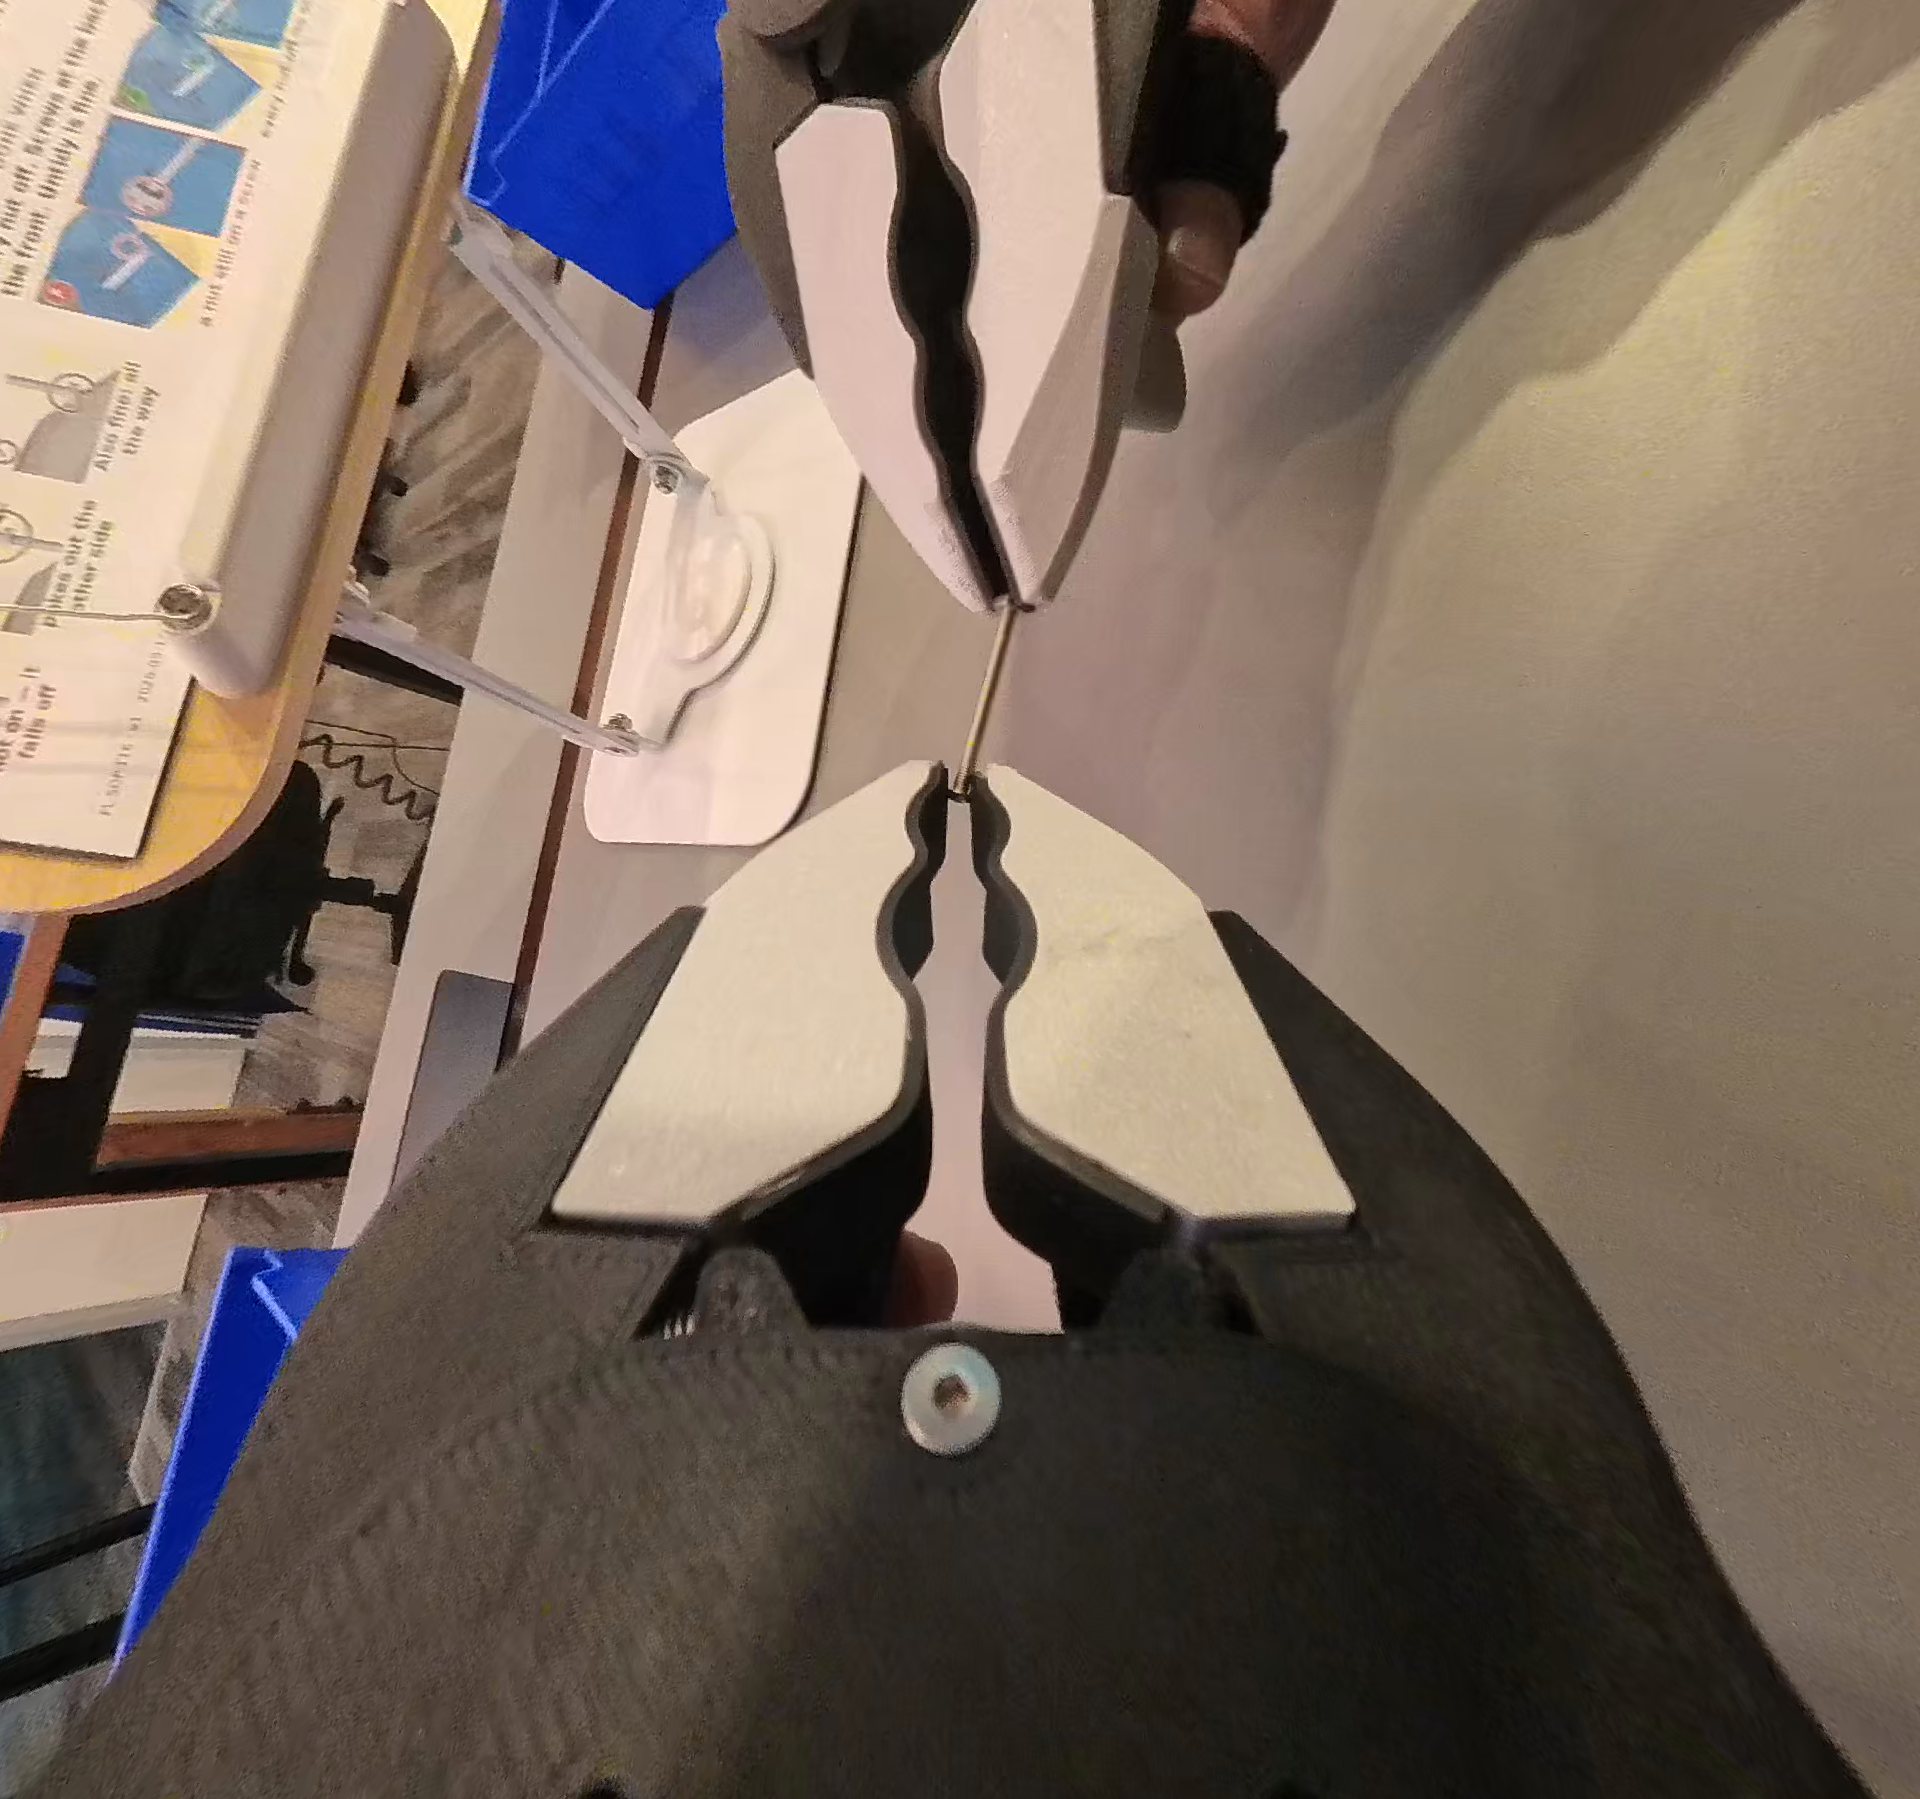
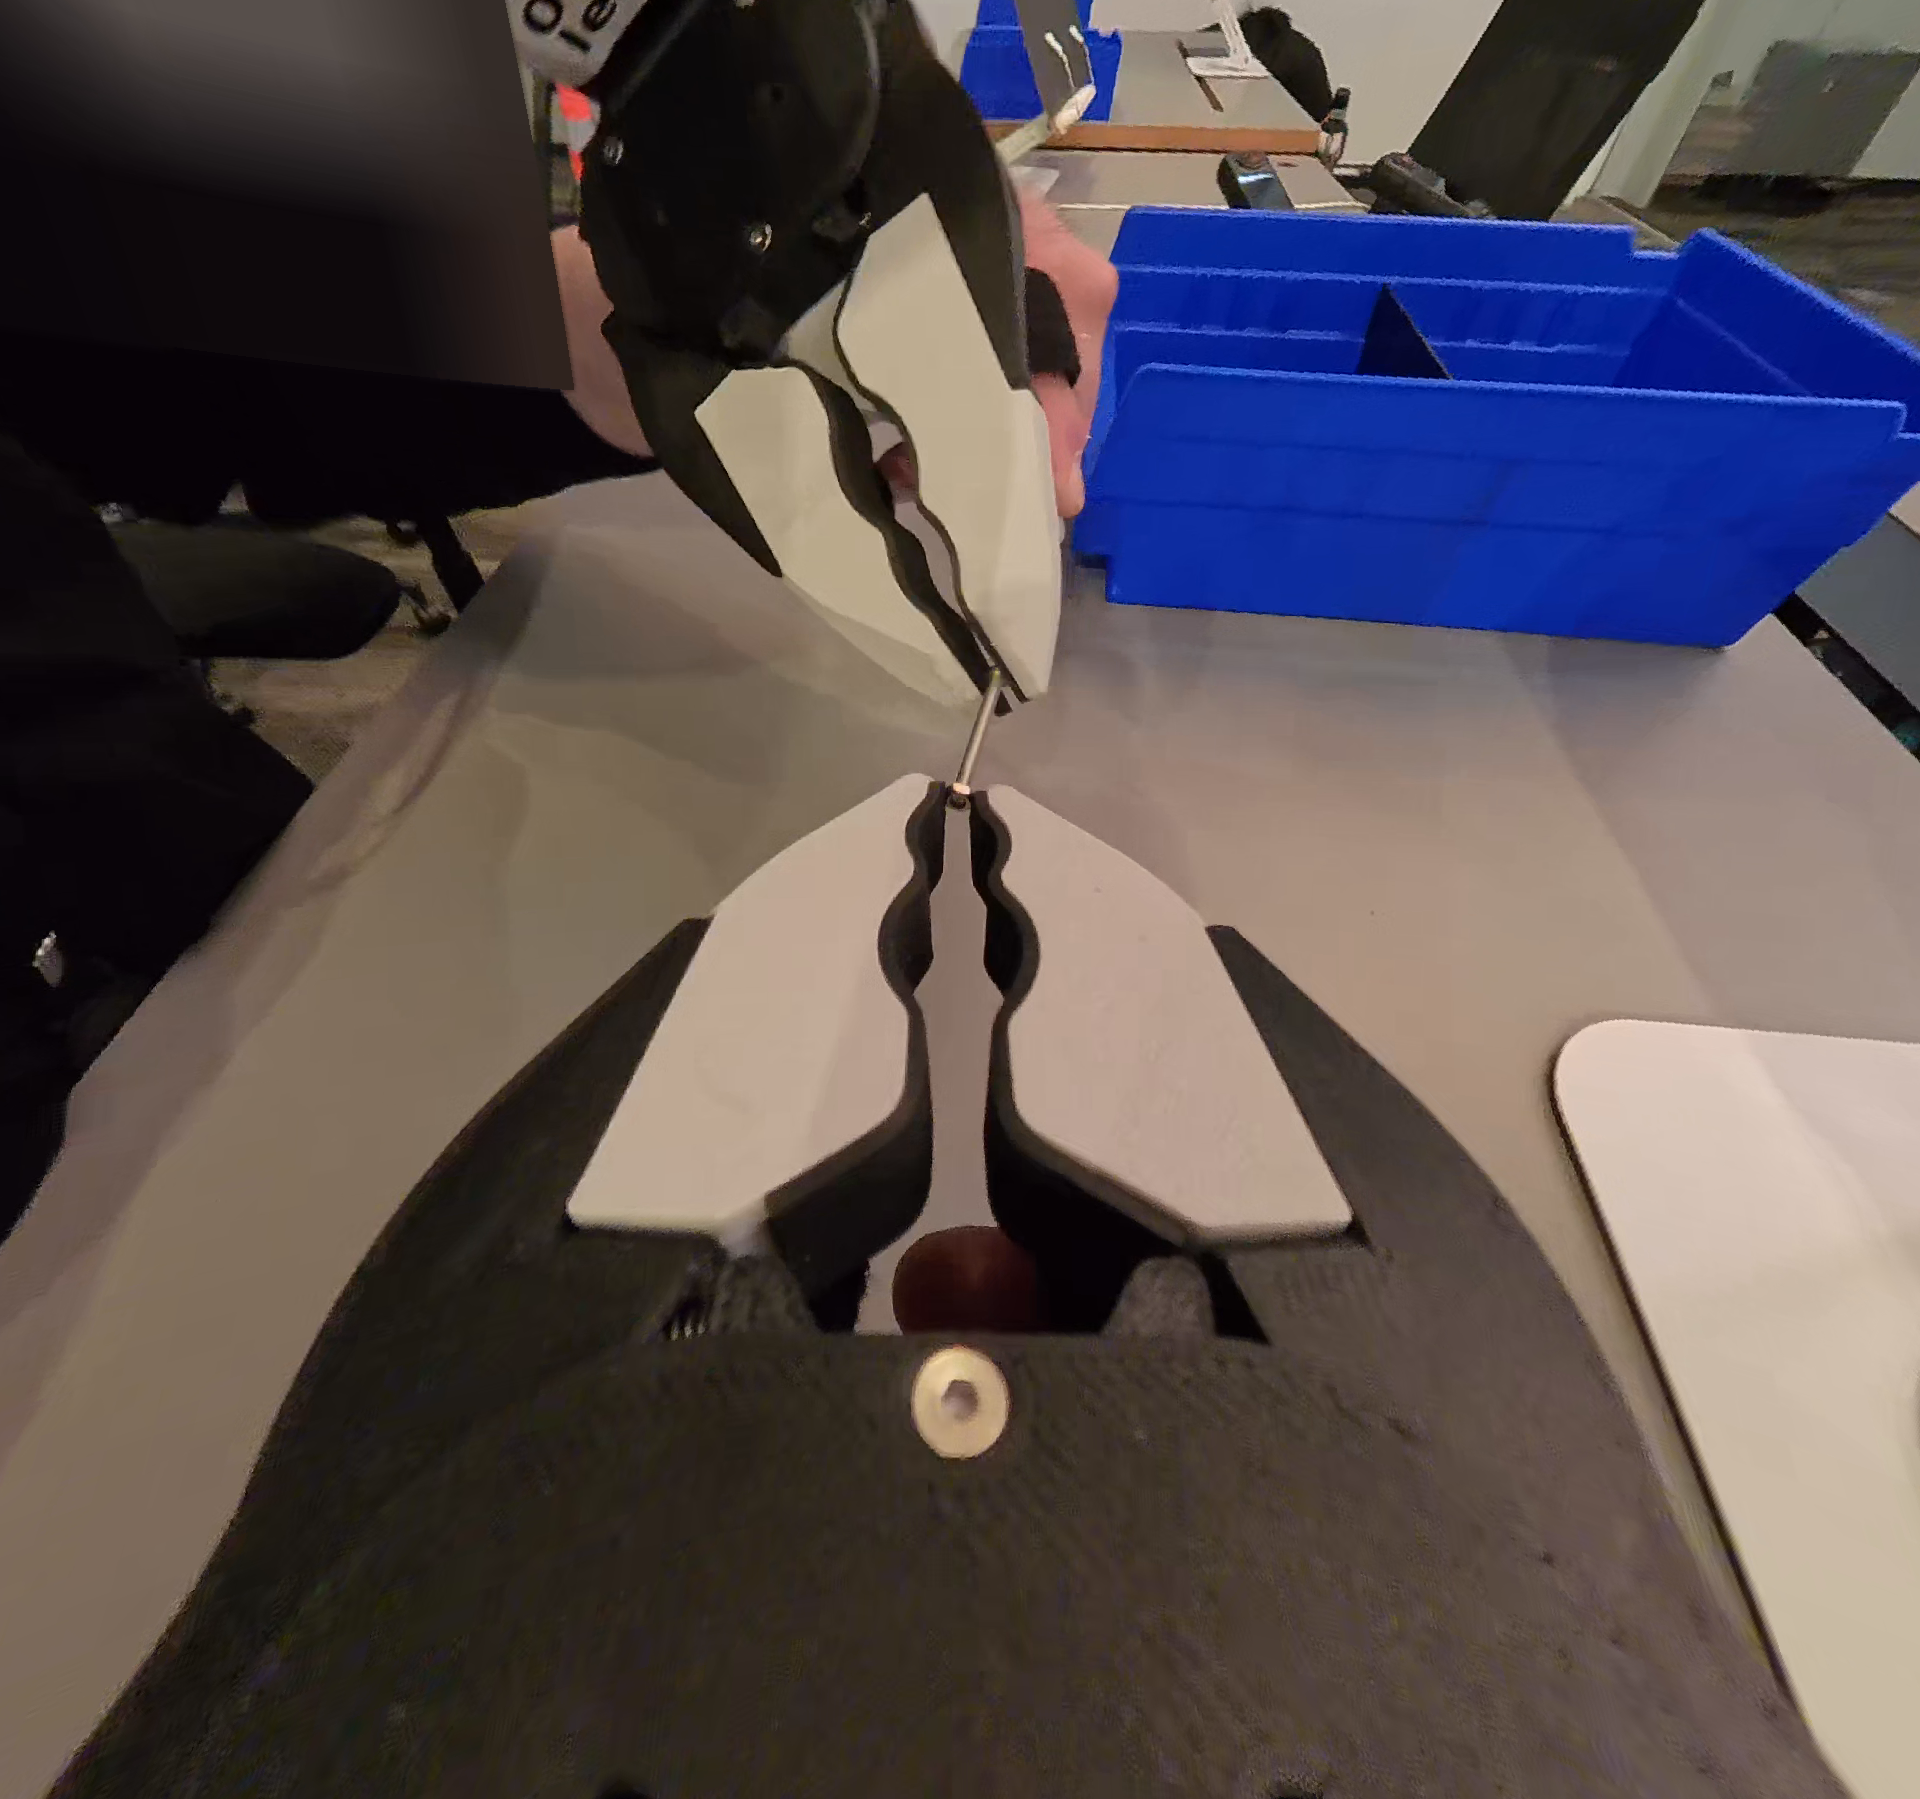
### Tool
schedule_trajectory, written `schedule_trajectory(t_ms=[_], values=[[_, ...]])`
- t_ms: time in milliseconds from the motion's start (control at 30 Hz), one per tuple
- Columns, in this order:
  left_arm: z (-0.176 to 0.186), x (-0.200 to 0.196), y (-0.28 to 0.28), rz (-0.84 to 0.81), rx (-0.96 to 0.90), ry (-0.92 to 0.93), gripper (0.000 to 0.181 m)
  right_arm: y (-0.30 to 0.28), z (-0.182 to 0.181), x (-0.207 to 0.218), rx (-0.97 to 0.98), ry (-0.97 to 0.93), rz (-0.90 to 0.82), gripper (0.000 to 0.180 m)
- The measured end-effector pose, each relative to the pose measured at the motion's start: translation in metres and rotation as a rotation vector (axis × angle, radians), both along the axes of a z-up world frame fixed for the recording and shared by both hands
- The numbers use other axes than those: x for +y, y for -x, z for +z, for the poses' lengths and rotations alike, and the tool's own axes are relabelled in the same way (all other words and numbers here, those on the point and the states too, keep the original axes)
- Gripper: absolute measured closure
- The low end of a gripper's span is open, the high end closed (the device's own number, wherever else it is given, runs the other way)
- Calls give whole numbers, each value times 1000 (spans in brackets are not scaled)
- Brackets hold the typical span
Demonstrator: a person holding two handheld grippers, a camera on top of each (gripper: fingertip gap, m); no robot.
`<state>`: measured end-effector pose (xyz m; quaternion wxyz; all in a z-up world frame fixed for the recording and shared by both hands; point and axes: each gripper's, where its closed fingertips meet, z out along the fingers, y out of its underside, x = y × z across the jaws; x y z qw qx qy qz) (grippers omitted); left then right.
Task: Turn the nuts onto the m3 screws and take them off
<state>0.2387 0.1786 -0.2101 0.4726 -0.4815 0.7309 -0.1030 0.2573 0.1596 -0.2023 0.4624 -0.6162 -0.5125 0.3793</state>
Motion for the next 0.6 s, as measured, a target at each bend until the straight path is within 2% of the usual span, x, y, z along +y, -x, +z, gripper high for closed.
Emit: schedule_trajectory(t_ms=[33,200,600], values=[[1,0,-1,3,-7,-7,177,-1,0,1,5,14,-2,175],[1,4,-3,26,-6,-88,177,-2,-1,2,19,58,-10,175],[1,5,-7,50,-29,-109,177,-6,0,5,38,86,-33,175]])
